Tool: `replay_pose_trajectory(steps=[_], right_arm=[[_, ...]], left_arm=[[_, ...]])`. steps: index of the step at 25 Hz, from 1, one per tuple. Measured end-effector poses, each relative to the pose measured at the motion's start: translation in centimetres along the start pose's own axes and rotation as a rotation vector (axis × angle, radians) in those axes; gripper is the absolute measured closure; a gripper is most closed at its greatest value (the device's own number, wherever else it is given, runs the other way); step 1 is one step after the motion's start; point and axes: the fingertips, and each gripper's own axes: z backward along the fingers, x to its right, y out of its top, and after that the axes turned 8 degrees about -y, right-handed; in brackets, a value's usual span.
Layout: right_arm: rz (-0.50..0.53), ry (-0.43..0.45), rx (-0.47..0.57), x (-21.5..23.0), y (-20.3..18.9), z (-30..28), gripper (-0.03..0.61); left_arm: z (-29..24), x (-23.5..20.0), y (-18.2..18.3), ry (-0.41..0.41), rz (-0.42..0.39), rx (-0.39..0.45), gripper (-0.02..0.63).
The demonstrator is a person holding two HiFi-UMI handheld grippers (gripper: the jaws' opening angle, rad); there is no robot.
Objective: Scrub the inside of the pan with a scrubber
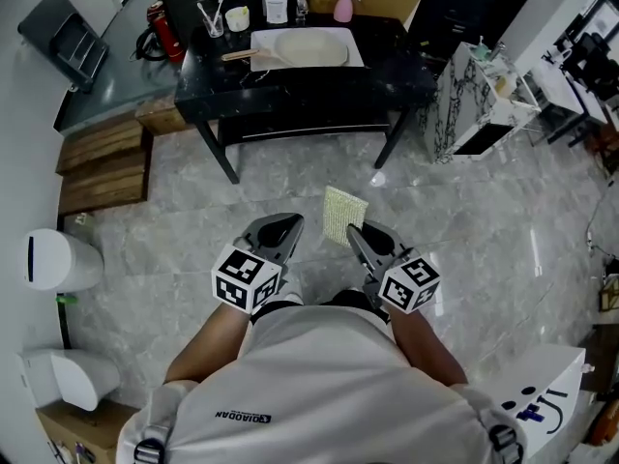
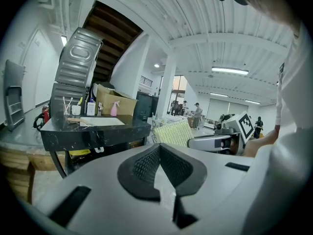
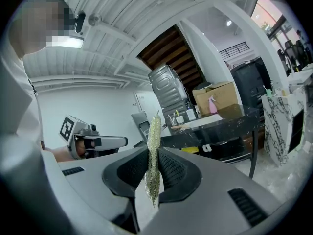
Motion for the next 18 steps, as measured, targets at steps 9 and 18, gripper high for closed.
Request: replay_pose_trajectory(steps=[9,18], right_arm=[[-0.018,-0.018,-0.002,-0.7,-0.5,-2.0,0.497],[-0.066,-0.039,0.005,4.1,1.4,-7.2,0.497]], left_arm=[[2.1,-3.3,-0.9,0.028,0.01,-0.009,0.598],[-1.6,-7.0,-1.0,0.029,0.035,-0.038,0.598]])
